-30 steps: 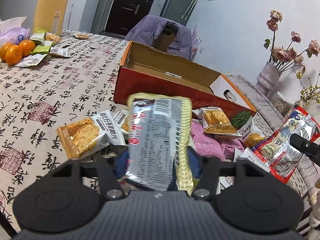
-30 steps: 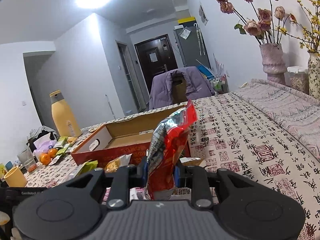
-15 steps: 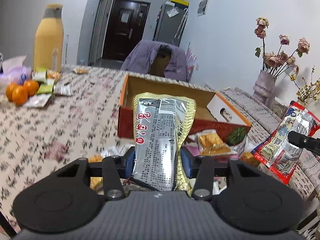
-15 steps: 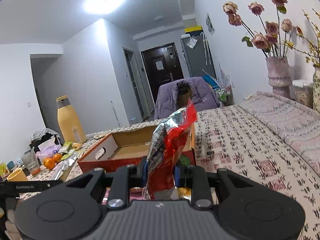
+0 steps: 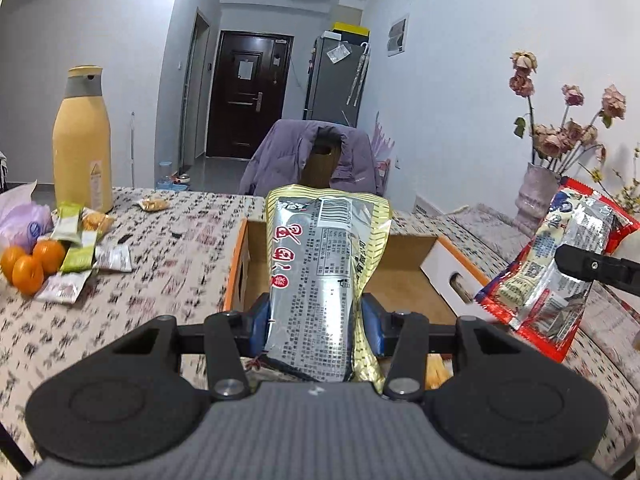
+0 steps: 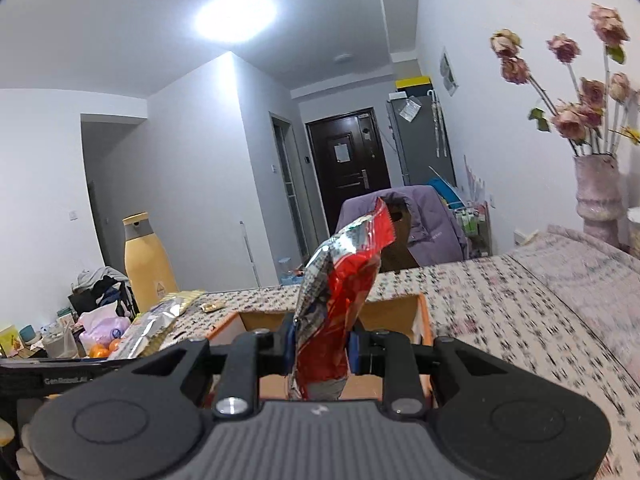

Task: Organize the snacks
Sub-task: 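Carry both packets over the cardboard box and release them inside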

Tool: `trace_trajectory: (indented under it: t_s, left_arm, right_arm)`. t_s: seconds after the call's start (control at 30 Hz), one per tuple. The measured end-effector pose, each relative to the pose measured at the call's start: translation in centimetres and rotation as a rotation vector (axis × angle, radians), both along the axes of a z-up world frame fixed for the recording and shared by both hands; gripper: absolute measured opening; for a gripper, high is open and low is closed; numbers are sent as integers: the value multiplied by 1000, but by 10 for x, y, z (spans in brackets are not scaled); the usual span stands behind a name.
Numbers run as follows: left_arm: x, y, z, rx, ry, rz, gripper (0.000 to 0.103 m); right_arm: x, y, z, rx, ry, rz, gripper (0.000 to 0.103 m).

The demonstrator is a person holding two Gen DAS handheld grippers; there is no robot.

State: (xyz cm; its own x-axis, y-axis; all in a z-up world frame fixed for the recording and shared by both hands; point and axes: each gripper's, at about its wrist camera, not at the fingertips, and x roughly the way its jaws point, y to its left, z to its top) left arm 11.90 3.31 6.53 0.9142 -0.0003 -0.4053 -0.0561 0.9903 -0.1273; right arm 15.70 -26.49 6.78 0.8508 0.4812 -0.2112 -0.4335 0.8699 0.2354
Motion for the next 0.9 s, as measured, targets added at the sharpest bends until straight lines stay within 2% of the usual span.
trace_trajectory:
  t_s: [0.2, 0.4, 0.63, 0.9]
  left_arm:
    - [47, -1, 11, 31, 9, 36, 47]
    - [94, -4, 5, 54, 66, 80, 47]
    - [137, -6, -19, 98, 159, 139, 47]
    - [150, -7, -42, 156, 211, 144, 49]
  right_arm:
    - [44, 26, 9, -7, 9, 11, 24]
    - [91, 43, 5, -7, 91, 4, 24]
    - [143, 59, -30, -41, 244, -29, 24]
    - [167, 62, -63, -63, 372, -42, 24]
